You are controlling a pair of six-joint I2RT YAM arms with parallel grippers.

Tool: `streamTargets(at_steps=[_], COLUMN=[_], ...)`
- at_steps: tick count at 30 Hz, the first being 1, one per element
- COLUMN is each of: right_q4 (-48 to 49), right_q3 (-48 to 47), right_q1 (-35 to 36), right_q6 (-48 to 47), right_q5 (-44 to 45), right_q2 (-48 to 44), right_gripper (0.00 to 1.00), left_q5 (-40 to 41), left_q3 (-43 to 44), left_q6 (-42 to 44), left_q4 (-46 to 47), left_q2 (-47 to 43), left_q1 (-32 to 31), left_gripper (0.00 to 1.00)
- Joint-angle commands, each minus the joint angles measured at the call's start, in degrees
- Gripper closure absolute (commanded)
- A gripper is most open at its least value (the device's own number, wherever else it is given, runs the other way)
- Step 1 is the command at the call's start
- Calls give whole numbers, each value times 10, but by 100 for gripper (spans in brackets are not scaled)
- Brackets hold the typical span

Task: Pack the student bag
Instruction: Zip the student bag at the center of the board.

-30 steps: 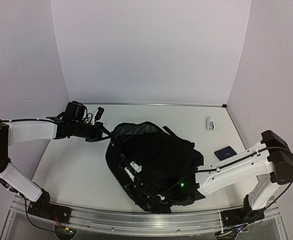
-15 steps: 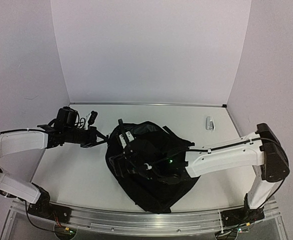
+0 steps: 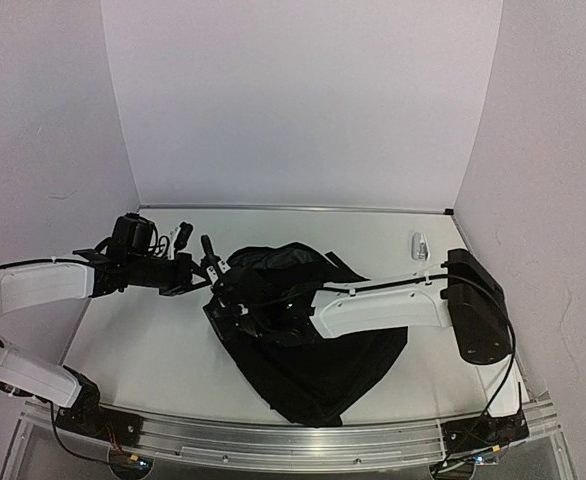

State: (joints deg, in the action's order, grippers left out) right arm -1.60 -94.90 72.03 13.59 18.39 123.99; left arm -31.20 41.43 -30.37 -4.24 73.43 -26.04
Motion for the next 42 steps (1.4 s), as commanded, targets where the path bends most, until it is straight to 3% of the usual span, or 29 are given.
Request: streamTargets(at_steps=[1,5,8,15,21,42], right_q4=[-21,-23,-19,60,67,81], right_q3=[-40,-41,-36,66,123,149], right_q1=[3,3,4,12,29,86], right_q6=[-16,-22,-30,-48,-34,34], right_q5=[4,26,8,-112,-163,-307], right_q2=[26,33,23,-64,-106,-119], right_gripper=[51,83,99,100,100,100], left_q5=[9,13,17,37,27,30], left_q3=[14,23,35,61,78,138], left_q6=[-3,-3,2,18,35,112], left_q4=[5,0,-8,-18,-24,-60], left_q2=[-18,-14,-8,0,4,44], left_q1=[2,2,2,2,3,4], left_gripper=[100,100,100,100,100,100])
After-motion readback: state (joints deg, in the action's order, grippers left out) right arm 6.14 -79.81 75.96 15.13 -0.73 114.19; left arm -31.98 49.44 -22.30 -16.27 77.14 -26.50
